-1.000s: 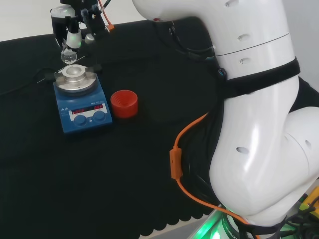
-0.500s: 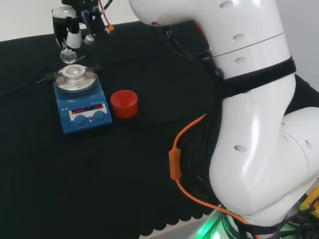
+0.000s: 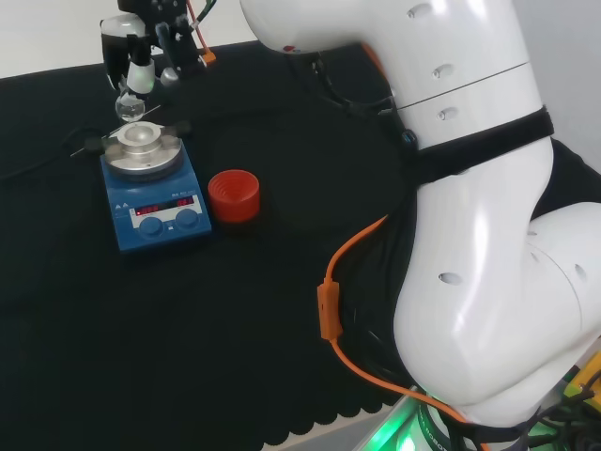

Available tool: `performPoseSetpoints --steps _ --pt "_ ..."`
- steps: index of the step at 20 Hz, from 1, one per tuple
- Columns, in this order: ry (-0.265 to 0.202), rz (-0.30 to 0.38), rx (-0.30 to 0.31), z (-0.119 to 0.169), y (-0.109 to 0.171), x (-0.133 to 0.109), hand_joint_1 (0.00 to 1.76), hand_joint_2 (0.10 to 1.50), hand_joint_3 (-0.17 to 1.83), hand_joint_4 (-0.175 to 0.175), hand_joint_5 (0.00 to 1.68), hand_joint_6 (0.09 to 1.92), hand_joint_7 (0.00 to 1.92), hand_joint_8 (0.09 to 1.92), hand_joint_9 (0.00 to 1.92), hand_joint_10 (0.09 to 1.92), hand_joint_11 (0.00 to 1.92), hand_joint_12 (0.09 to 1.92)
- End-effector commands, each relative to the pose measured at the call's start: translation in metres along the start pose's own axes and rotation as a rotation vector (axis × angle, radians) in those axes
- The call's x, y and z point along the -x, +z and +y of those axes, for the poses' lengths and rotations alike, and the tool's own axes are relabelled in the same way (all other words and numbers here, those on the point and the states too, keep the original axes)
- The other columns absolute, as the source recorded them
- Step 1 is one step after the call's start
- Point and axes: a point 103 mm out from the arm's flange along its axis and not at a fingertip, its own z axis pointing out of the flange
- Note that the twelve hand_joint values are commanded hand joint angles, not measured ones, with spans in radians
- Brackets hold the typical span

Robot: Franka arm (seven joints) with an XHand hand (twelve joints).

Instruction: Place the round-bottom flask on the heater.

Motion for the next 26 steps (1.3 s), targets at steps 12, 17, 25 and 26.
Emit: performPoseSetpoints --steps 12,17,25,26 --pt "0.004 0.001 -0.019 -0.018 0.026 0.003 1.34 0.35 1.1 -0.175 1.38 0.58 1.54 0.57 1.72 0.35 1.61 0.87" --pt "0.001 0.004 -0.018 -0.018 0.028 0.004 1.34 0.35 1.1 -0.175 1.38 0.58 1.54 0.57 1.72 0.35 1.61 0.87" --pt "0.003 -0.02 -0.023 -0.007 0.029 -0.01 1.34 0.35 1.1 -0.175 1.38 0.58 1.53 0.58 1.72 0.35 1.61 0.87" --pt "-0.002 -0.01 -0.014 -0.007 0.029 -0.009 1.34 0.35 1.1 -0.175 1.38 0.58 1.53 0.58 1.72 0.35 1.61 0.87"
